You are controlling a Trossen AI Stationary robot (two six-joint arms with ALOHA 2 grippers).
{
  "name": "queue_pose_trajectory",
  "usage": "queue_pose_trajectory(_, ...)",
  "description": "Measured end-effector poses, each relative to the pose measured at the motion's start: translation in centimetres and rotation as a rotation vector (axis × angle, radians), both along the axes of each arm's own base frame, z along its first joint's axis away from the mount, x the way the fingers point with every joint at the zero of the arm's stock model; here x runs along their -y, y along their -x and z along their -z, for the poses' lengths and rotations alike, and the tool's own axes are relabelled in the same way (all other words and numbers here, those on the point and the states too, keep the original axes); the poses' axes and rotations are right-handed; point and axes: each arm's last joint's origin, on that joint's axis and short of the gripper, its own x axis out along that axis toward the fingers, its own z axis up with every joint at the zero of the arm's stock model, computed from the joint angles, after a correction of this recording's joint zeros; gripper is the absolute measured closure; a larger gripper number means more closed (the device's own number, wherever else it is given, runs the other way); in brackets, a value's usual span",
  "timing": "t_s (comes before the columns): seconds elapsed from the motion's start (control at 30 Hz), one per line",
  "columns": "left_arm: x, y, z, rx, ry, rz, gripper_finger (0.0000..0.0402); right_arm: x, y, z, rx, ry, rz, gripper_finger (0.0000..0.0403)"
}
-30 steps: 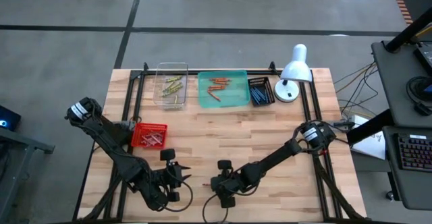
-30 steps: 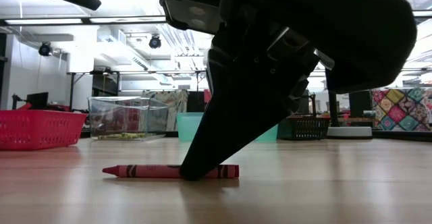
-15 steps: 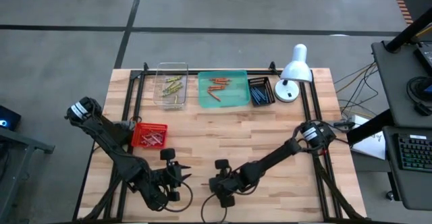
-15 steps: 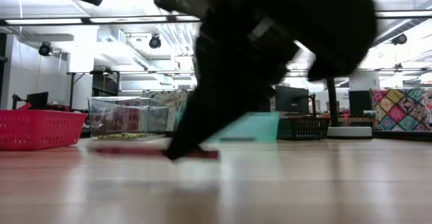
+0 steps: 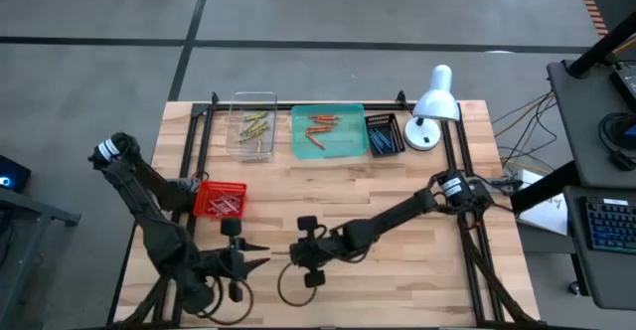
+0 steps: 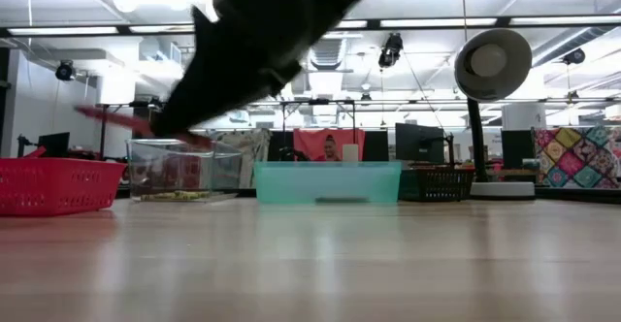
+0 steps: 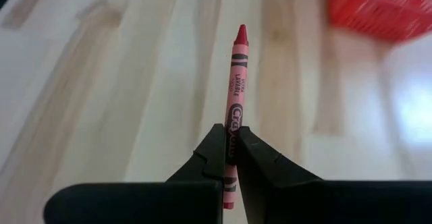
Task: Sort crayons
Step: Put the red crayon into the red bin
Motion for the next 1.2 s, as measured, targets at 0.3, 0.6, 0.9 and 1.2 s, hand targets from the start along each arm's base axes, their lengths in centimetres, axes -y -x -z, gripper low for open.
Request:
queue_pose_trajectory(0.3, -0.4, 2.2, -1.6, 0.069, -0.059, 0.009, 0.0306, 2.6, -2.4, -3.0, 0.155, 0.039, -0.012, 0.039)
queue_pose_trajectory(0.6, -0.5, 3.4, -2.3, 0.117, -0.086, 0.009, 0.0306, 5.8, -4.3, -5.5, 0.323, 0.024, -0.041, 0.039)
queue_pose_trajectory(0.9, -0.5, 3.9, -2.6, 0.138, -0.087, 0.008, 0.0306, 10.1, -5.6, -7.3, 0.506, -0.028, -0.031, 0.039)
queue_pose_trajectory(1.2, -1.5, 4.5, -3.7, 0.15, -0.083, 0.015, 0.0306, 12.9, -6.8, -6.2, 0.601, -0.008, 0.009, 0.039)
